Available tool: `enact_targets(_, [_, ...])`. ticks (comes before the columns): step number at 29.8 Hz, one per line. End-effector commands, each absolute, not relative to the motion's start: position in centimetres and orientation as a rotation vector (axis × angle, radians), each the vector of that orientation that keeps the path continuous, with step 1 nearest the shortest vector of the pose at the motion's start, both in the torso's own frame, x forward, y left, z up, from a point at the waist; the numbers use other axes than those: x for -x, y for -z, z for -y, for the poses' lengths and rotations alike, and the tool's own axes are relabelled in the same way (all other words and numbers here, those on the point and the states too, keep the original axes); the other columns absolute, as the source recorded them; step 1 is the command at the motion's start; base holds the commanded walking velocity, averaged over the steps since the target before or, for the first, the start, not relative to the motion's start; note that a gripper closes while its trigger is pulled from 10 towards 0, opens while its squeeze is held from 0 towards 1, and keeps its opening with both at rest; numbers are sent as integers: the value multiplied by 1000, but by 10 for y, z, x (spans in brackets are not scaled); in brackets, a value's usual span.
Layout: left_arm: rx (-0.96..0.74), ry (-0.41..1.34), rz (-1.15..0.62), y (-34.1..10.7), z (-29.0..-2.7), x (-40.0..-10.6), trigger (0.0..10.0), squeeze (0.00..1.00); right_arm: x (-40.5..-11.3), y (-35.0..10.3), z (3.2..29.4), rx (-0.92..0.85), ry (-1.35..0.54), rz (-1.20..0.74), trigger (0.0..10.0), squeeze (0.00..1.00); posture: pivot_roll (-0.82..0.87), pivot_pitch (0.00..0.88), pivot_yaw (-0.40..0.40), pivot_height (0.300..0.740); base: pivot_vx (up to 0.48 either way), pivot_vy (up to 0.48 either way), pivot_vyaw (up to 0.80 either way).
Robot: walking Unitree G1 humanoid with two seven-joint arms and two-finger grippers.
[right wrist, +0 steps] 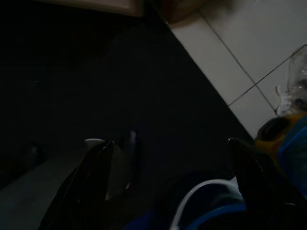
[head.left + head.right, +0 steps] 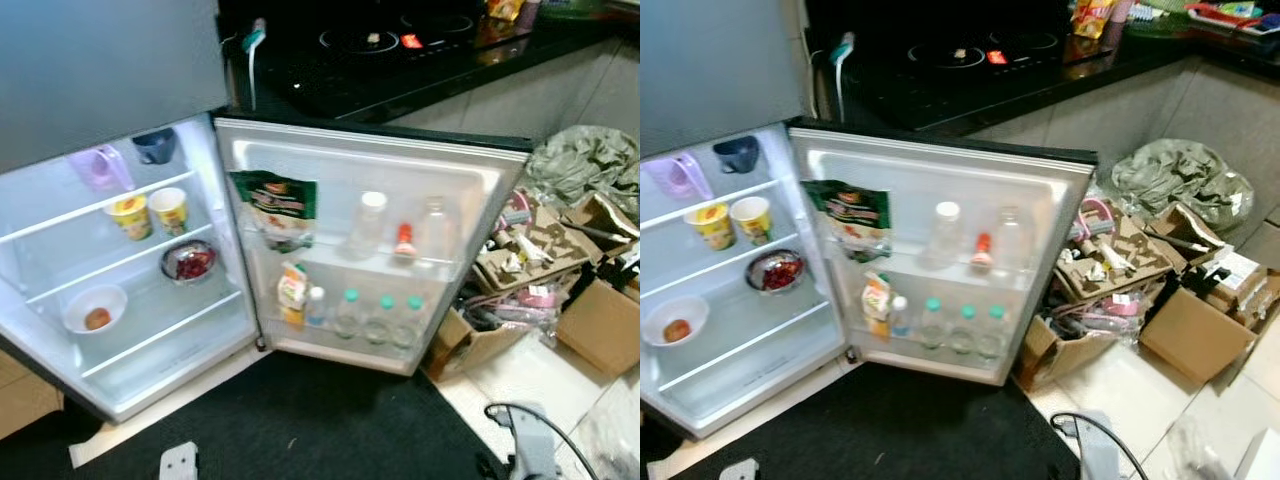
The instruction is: Restocking fridge
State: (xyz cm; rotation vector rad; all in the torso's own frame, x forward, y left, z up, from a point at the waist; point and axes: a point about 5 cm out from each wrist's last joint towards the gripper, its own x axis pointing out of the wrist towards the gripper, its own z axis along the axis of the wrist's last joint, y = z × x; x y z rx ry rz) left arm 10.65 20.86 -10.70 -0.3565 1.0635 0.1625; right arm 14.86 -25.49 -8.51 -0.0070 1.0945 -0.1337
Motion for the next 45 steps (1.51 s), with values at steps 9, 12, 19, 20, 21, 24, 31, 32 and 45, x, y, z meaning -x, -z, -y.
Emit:
enact_targets(9, [354, -177, -1063, 106, -212, -107, 10000, 0, -168, 76, 254, -14, 133, -991, 10000, 0, -41, 0, 0, 740, 0, -107, 0])
enact_targets(12, [353, -180, -1061, 106, -214, -107, 10000, 0, -180, 69, 259, -33, 160, -930, 10000, 0, -37, 0, 2, 740, 0, 0, 0])
enact_targets(19, [346, -143, -1081, 107, -212, -105, 10000, 0, -221, 39, 275, -46, 188, -781, 10000, 0, -34, 0, -8, 740, 0, 0, 0])
enact_targets(20, [348, -157, -1059, 104, -217, -111, 10000, 0, -245, 19, 281, -36, 180, -697, 10000, 0, -40, 0, -1, 740, 0, 0, 0])
enact_targets(21, [348, -157, -1059, 104, -217, -111, 10000, 0, -245, 19, 281, -36, 180, -697, 10000, 0, -40, 0, -1, 740, 0, 0, 0])
enact_targets(24, [370, -197, -1005, 100, -225, -121, 10000, 0, -269, -7, 292, -98, 234, -563, 10000, 0, -47, 0, 3, 740, 0, 0, 0])
enact_targets(31, [360, -194, -1018, 100, -227, -118, 10000, 0, -297, -48, 306, -247, 261, -332, 10000, 0, -35, 0, -1, 740, 0, 0, 0])
enact_targets(32, [360, -194, -1018, 100, -227, -118, 10000, 0, -297, -48, 306, -247, 261, -332, 10000, 0, -35, 0, -1, 740, 0, 0, 0])
enact_targets(45, [361, -229, -1015, 100, -239, -107, 10000, 0, -360, -145, 291, -472, 70, 72, 8078, 0, -10, 0, 13, 740, 0, 0, 0])
